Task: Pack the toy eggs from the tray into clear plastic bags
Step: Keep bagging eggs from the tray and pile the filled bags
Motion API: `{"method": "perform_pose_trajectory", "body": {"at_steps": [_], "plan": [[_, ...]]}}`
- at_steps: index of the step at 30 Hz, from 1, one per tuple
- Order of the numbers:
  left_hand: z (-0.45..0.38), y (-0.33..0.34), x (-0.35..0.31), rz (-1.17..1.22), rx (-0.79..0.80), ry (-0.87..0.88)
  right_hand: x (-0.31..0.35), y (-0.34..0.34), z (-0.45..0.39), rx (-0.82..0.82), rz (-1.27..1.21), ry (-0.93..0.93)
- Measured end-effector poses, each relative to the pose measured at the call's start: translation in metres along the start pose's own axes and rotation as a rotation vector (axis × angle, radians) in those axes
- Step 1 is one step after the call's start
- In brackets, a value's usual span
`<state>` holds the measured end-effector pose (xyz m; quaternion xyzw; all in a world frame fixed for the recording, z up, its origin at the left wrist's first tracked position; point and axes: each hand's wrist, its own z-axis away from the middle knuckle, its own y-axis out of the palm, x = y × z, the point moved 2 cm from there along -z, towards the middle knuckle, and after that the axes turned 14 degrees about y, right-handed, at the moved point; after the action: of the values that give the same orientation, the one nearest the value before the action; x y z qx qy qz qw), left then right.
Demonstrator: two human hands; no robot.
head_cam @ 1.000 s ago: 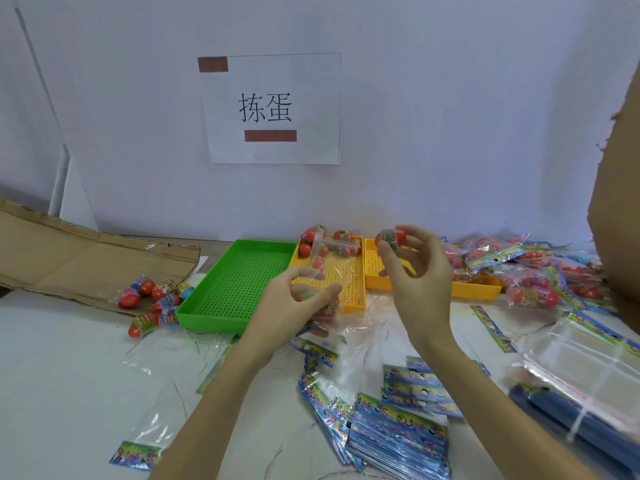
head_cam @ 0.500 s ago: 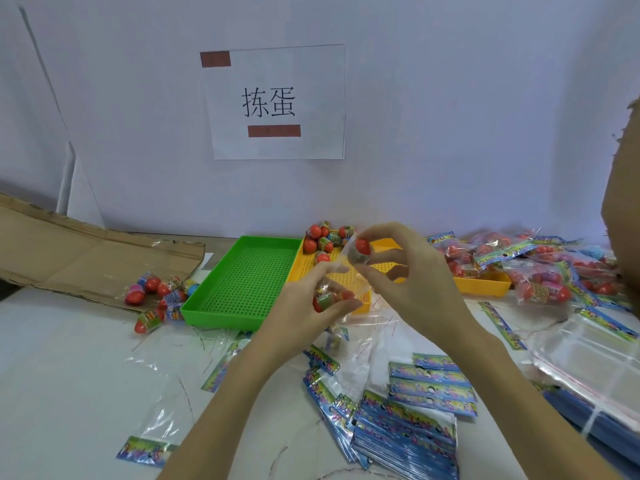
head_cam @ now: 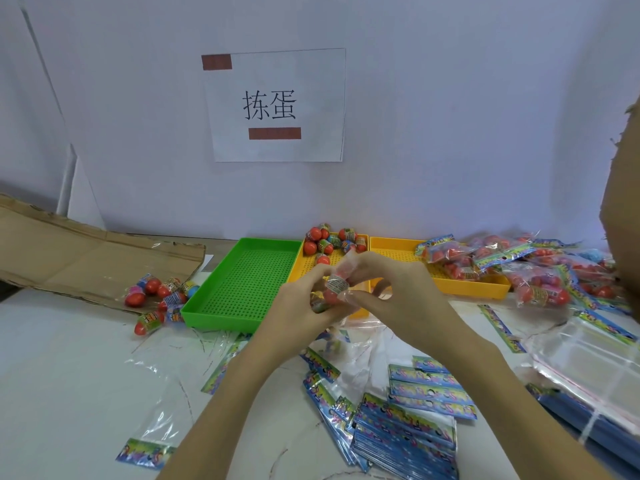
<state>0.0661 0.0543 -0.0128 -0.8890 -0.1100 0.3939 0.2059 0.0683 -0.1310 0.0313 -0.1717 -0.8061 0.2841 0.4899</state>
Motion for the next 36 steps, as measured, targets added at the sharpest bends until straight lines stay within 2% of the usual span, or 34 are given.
{"method": "perform_pose_trajectory", "body": {"at_steps": [3, 6, 10, 15, 20, 24, 29, 32, 36], "plan": [[0.001, 0.001, 0.002, 0.043, 0.038, -0.02, 0.0, 0.001, 0.0, -0.005, 0.01, 0.022], [0.0, 0.004, 0.002, 0.172, 0.063, -0.068, -0.002, -0.002, 0.001, -0.076, -0.009, 0.048], [-0.002, 0.004, 0.001, 0.232, 0.068, -0.099, -0.001, -0.009, -0.001, -0.193, -0.078, 0.083], [-0.001, 0.002, -0.001, 0.285, 0.096, -0.115, -0.005, -0.013, -0.001, -0.08, -0.067, 0.118], [-0.001, 0.005, -0.004, 0.242, 0.117, -0.115, -0.005, -0.013, -0.002, -0.071, -0.046, 0.123], [0.0, 0.005, -0.007, 0.178, 0.091, -0.076, -0.008, -0.019, -0.004, 0.003, -0.105, 0.145], [0.0, 0.007, -0.005, 0.26, 0.086, -0.101, -0.009, -0.021, -0.004, 0.034, -0.138, 0.148], [0.001, 0.008, -0.003, 0.29, 0.107, -0.087, -0.008, -0.016, -0.004, 0.052, -0.074, 0.125], [0.001, 0.01, -0.001, 0.357, 0.129, -0.154, -0.008, -0.01, -0.003, 0.07, 0.031, 0.099]]}}
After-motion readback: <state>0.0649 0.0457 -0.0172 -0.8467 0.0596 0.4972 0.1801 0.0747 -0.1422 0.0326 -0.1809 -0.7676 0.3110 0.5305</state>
